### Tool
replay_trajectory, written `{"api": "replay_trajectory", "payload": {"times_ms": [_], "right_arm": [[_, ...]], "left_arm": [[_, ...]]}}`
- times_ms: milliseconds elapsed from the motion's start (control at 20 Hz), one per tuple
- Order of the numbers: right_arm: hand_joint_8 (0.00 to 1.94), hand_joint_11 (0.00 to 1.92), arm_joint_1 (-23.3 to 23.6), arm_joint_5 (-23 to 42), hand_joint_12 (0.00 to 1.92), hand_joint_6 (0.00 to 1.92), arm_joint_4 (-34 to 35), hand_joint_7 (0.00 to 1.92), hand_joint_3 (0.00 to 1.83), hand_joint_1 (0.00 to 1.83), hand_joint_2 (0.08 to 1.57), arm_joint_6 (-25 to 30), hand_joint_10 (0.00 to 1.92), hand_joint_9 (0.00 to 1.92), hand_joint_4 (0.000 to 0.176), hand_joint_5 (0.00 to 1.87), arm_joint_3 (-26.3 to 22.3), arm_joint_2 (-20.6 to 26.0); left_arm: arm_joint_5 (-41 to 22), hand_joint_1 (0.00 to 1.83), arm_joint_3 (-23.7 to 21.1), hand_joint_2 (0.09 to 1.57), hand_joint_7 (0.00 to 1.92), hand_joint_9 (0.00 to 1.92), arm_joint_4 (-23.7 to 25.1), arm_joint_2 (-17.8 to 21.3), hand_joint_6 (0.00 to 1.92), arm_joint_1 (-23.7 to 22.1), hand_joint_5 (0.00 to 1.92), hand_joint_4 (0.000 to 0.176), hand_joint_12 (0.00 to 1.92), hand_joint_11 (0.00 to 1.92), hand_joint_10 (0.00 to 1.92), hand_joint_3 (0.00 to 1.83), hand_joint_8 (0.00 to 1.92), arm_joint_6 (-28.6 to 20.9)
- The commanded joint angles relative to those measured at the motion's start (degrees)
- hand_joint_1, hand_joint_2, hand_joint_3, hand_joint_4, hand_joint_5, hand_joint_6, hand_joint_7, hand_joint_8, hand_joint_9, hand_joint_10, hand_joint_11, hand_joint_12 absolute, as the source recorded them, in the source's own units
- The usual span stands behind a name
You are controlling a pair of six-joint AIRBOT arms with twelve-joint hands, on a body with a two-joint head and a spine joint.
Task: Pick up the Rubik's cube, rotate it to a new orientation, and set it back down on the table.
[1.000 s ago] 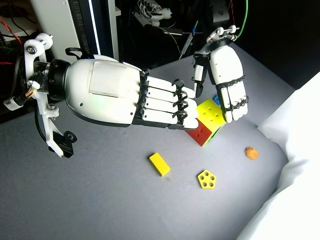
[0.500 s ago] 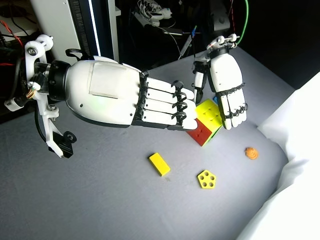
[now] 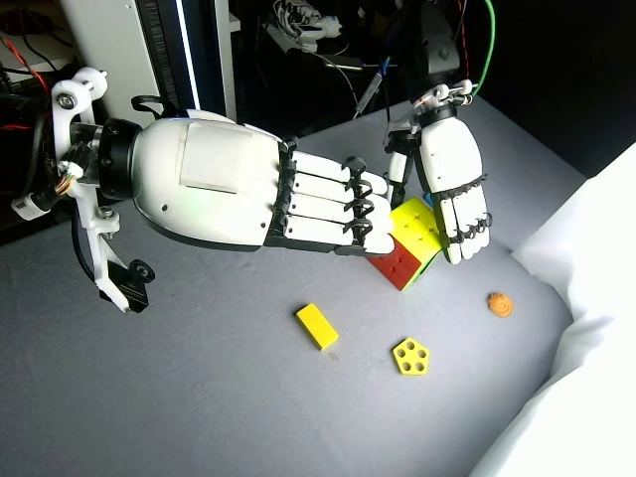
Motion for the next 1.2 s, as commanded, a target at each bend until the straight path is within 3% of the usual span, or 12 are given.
{"api": "replay_trajectory", "payload": {"times_ms": [0, 500, 1150], "right_arm": [[0.0, 0.0, 0.3, 6.1, 0.0, 0.0, 2.6, 0.0, 0.01, 0.0, 1.27, 0.1, 0.0, 0.0, 0.0, 0.0, -0.1, 0.2], [0.0, 0.0, 0.2, 6.1, 0.0, 0.0, 2.6, 0.0, 0.01, 0.0, 1.27, 0.1, 0.0, 0.0, 0.0, 0.0, -0.1, 0.2], [0.0, 0.0, 0.1, 6.1, 0.0, 0.0, 2.6, 0.0, 0.0, 0.0, 1.27, 0.1, 0.0, 0.0, 0.0, 0.0, -0.1, 0.2]], "left_arm": [[-0.4, 1.07, 0.5, 1.05, 0.0, 0.0, 3.6, -0.1, 0.0, -0.4, 0.0, 0.0, 0.0, 0.0, 0.0, 0.0, 0.0, -0.2], [-0.1, 0.99, 1.8, 1.06, 0.0, 0.0, 4.9, -0.6, 0.0, 1.8, 0.0, 0.0, 0.0, 0.0, 0.0, 0.0, 0.0, -2.0], [0.7, 1.02, 3.1, 1.06, 0.0, 0.0, 5.2, -1.5, 0.0, 1.6, 0.0, 0.0, 0.0, 0.0, 0.0, 0.0, 0.0, -2.6]]}}
